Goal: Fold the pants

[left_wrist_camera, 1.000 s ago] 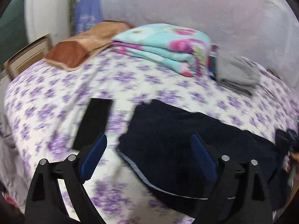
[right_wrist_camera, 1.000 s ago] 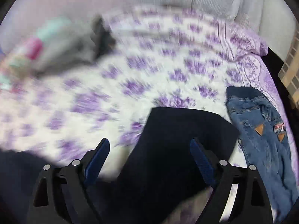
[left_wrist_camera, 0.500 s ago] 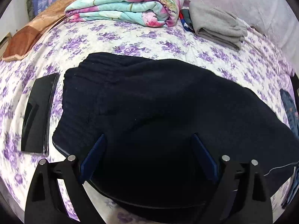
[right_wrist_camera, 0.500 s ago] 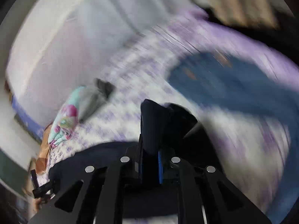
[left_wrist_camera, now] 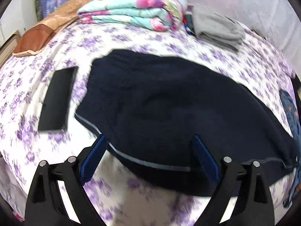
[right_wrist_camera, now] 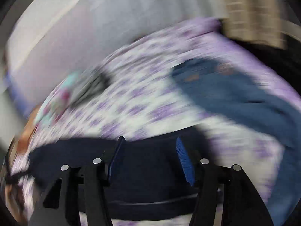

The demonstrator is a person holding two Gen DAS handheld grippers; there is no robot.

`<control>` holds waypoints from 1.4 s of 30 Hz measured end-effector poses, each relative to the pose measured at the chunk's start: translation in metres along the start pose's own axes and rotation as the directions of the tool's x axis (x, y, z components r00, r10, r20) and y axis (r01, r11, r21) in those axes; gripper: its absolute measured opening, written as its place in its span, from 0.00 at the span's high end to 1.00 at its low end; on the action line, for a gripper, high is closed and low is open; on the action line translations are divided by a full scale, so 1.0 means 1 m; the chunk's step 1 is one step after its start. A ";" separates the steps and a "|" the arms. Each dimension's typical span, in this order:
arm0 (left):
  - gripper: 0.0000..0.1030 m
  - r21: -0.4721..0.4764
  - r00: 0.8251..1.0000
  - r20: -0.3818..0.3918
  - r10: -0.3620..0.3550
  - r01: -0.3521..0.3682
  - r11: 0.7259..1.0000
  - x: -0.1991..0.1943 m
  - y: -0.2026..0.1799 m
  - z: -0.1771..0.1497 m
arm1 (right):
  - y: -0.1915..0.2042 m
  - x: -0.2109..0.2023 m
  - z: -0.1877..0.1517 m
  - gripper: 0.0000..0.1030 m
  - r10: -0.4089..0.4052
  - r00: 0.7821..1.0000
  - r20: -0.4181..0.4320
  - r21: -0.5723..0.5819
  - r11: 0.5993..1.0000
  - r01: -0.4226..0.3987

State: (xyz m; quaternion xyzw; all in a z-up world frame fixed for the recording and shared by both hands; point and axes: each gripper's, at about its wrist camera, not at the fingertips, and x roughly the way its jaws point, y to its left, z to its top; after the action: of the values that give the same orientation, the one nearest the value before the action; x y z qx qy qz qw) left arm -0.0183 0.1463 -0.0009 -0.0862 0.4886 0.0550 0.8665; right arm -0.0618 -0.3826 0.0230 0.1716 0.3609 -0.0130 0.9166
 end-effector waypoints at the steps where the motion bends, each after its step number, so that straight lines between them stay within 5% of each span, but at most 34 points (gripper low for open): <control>1: 0.13 0.015 1.000 -0.004 -0.011 0.011 1.000 -0.004 -0.004 -0.005 | 0.011 0.011 -0.003 0.42 0.005 1.000 -0.005 -0.036 0.999 -0.005; 4: 0.13 -0.001 0.998 -0.027 -0.050 0.050 0.999 -0.010 -0.005 -0.010 | 0.028 0.032 -0.006 0.31 0.048 0.999 -0.016 -0.069 0.996 -0.049; 8: 0.15 -0.186 0.984 -0.058 -0.166 0.153 0.971 -0.013 0.020 -0.011 | 0.034 0.046 0.003 0.26 0.107 0.994 0.012 -0.030 0.994 -0.107; 10: 0.28 -0.266 0.975 -0.055 -0.214 0.192 0.945 -0.011 0.031 -0.013 | 0.038 0.047 0.001 0.26 0.116 0.993 0.018 -0.033 0.993 -0.115; 12: 0.40 -0.293 0.968 -0.092 -0.235 0.199 0.935 -0.001 0.033 -0.012 | 0.035 0.047 0.004 0.26 0.126 0.992 0.024 -0.030 0.992 -0.125; 21: 0.46 -0.416 0.961 -0.125 -0.248 0.176 0.892 0.029 0.044 0.003 | 0.019 0.051 0.002 0.25 0.119 0.993 0.024 0.025 0.993 -0.120; 29: 0.53 -0.408 0.975 -0.081 -0.208 0.158 0.899 0.027 0.042 0.003 | 0.024 0.059 -0.002 0.25 0.116 0.993 -0.002 0.015 0.993 -0.116; 33: 0.83 -0.356 0.992 -0.041 -0.119 0.097 0.929 0.020 0.036 0.007 | 0.026 0.058 -0.002 0.25 0.103 0.995 -0.011 0.007 0.995 -0.103; 36: 0.86 -0.254 0.998 0.004 -0.067 0.066 0.965 -0.006 0.025 0.014 | 0.025 0.050 -0.002 0.25 0.073 0.997 -0.001 -0.008 0.997 -0.073; 42: 0.86 -0.200 0.995 0.101 -0.014 0.034 0.979 -0.054 0.042 0.037 | 0.021 0.042 -0.006 0.16 0.021 0.999 -0.036 -0.051 0.998 -0.023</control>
State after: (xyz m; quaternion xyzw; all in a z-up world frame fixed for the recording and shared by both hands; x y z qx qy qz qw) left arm -0.0228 0.1942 0.0601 -0.1764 0.4358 0.0979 0.8771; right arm -0.0316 -0.3564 -0.0031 0.1519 0.3754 0.0097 0.9143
